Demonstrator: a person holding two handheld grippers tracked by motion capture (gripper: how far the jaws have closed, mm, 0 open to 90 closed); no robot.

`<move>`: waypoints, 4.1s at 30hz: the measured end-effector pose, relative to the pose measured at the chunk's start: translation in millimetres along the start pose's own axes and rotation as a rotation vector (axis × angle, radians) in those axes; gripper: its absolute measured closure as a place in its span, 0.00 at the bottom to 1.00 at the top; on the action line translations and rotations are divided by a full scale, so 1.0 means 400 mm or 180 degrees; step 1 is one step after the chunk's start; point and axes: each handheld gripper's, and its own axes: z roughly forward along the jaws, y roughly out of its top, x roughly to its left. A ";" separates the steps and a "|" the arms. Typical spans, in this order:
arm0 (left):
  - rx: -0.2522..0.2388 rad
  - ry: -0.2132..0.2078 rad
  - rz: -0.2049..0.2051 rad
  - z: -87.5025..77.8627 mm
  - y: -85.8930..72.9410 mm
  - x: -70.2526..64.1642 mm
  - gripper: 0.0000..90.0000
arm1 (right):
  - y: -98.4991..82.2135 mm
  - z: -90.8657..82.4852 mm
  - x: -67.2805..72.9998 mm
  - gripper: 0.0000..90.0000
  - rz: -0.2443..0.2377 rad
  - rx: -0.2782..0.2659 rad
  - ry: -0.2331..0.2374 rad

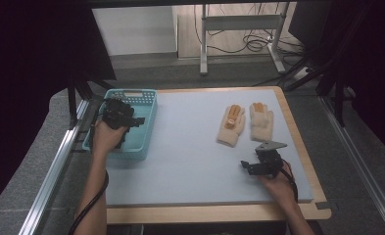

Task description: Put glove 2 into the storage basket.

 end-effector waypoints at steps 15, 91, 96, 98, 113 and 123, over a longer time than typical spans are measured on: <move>-0.0147 -0.0208 0.0521 -0.003 -0.003 -0.176 0.00 | 0.000 0.001 0.000 0.21 0.0012 0.0005 -0.0017; 0.0085 -0.0460 0.0690 0.149 -0.280 -0.380 0.00 | 0.082 -0.041 -0.198 0.32 0.0349 -0.0229 -0.0296; 0.0084 -0.0460 0.0691 0.148 -0.280 -0.380 0.00 | 0.124 -0.018 -0.247 0.41 0.0395 -0.0235 -0.0305; 0.0083 -0.0460 0.0691 0.148 -0.280 -0.380 0.00 | 0.137 -0.004 -0.261 0.44 0.0381 -0.0228 -0.0308; 0.0080 -0.0461 0.0701 0.148 -0.280 -0.380 0.00 | 0.174 0.111 -0.340 0.36 0.0323 0.0004 -0.0289; 0.0078 -0.0460 0.0701 0.148 -0.280 -0.380 0.00 | 0.174 0.155 -0.314 0.49 0.0177 0.0148 -0.0315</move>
